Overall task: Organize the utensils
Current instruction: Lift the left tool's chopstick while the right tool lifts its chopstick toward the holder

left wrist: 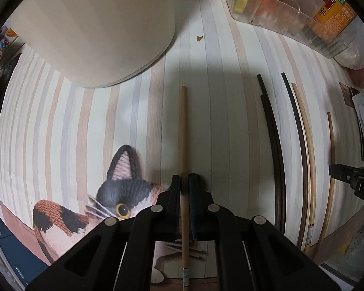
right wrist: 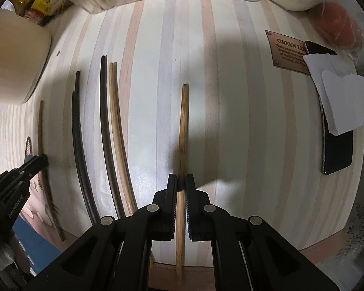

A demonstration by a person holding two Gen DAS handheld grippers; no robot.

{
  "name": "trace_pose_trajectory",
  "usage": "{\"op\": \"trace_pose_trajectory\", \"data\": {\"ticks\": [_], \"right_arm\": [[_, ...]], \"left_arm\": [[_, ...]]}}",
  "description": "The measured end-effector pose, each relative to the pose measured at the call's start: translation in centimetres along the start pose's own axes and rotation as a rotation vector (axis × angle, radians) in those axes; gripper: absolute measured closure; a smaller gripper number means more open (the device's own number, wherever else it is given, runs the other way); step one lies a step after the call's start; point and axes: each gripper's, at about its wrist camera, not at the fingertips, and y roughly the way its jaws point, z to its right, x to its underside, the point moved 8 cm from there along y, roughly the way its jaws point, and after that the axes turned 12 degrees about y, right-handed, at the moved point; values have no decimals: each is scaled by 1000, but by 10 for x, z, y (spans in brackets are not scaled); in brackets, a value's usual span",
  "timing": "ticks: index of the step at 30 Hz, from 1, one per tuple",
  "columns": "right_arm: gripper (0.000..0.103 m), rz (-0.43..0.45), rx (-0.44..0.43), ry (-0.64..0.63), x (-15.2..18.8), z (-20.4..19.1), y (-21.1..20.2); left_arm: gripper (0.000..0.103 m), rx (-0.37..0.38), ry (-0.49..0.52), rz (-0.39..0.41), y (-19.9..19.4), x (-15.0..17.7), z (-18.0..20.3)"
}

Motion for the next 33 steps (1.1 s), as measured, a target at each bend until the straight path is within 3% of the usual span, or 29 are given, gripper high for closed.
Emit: {"op": "trace_pose_trajectory", "data": {"ticks": [5, 9, 11, 19, 26, 33], "right_arm": [[96, -18, 16, -14, -6, -5, -2], [96, -4, 25, -24, 0, -3, 1], [96, -9, -48, -4, 2, -5, -1], [96, -68, -16, -23, -4, -15, 2], [95, -62, 12, -3, -30, -27, 6], [95, -89, 47, -10, -29, -34, 6]], "left_arm": [[98, -6, 12, 5, 0, -9, 4], [99, 35, -90, 7, 2, -18, -5], [99, 62, -119, 0, 3, -17, -13], [95, 48, -50, -23, 6, -26, -6], [95, 37, -23, -24, 2, -43, 1], [95, 12, -1, -13, 8, -46, 5]]}}
